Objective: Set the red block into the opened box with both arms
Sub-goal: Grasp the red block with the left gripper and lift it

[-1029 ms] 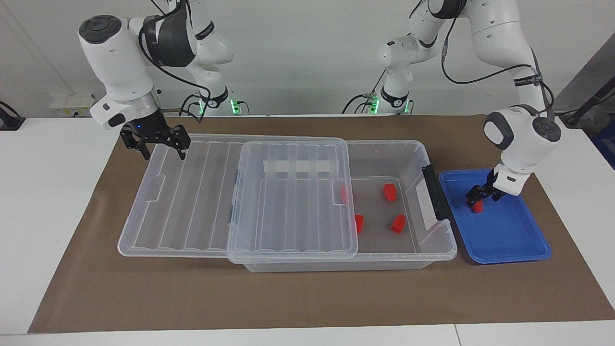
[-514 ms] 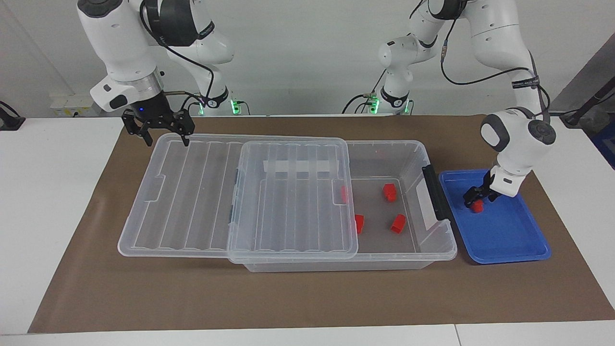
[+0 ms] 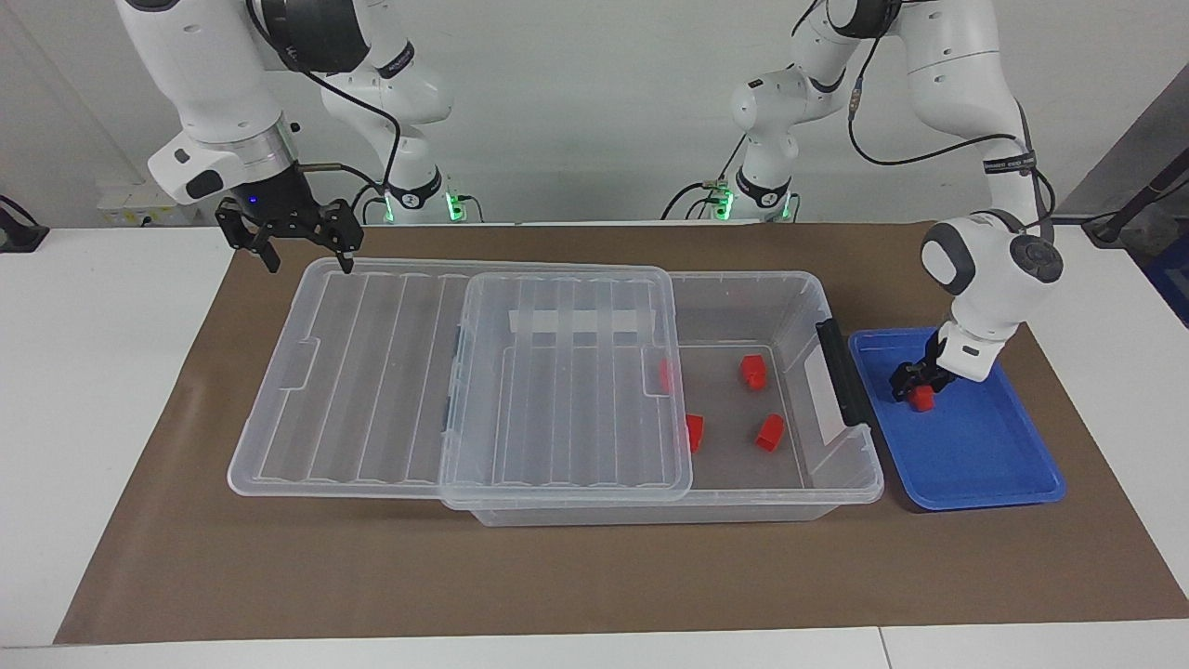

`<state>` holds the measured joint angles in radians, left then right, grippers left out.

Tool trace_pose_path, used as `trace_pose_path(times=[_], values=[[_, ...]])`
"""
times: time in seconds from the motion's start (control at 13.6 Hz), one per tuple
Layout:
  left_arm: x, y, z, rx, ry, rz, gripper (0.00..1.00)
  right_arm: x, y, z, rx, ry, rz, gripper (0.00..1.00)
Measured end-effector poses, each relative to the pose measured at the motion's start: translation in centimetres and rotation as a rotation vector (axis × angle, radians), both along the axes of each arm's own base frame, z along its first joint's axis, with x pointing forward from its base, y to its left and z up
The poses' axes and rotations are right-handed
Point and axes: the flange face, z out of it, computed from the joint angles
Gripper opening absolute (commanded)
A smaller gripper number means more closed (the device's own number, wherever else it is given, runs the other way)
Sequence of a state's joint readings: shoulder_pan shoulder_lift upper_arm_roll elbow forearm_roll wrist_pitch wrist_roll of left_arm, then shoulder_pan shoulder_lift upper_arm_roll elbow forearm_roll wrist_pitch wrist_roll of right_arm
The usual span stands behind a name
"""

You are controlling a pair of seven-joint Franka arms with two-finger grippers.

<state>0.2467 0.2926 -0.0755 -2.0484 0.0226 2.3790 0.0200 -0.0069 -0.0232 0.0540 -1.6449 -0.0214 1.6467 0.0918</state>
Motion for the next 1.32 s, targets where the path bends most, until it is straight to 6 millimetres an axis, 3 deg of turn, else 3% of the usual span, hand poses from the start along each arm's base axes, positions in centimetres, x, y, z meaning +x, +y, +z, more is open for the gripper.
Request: trace_pose_path(times=[0.15, 0.44, 0.59, 0.88, 1.03, 1.32], values=[[0.1, -0.4, 0.0, 0.000, 0.000, -0.007, 0.09, 0.0, -0.2, 0.0, 0.000, 0.001, -0.004, 1.00], [0.7, -1.5, 1.3, -0.006, 0.038, -0.027, 0.06, 0.0, -0.4, 0.0, 0.000, 0.001, -0.014, 1.00], [2.2, -2.6, 5.6, -0.011, 0.092, -0.049, 0.06, 0.0, -0.4, -0.1, 0.000, 0.002, -0.024, 1.00], [3.5, -5.8, 19.1, -0.077, 0.153, -0.012, 0.06, 0.0, -0.4, -0.2, 0.000, 0.004, -0.024, 1.00], [3.2, -8.8, 22.5, -0.106, 0.161, 0.095, 0.06, 0.0, -0.4, -0.2, 0.000, 0.004, -0.024, 1.00], [1.6, -21.7, 24.6, -0.083, 0.159, 0.262, 0.06, 0.0, -0.4, -0.2, 0.000, 0.005, -0.024, 1.00]])
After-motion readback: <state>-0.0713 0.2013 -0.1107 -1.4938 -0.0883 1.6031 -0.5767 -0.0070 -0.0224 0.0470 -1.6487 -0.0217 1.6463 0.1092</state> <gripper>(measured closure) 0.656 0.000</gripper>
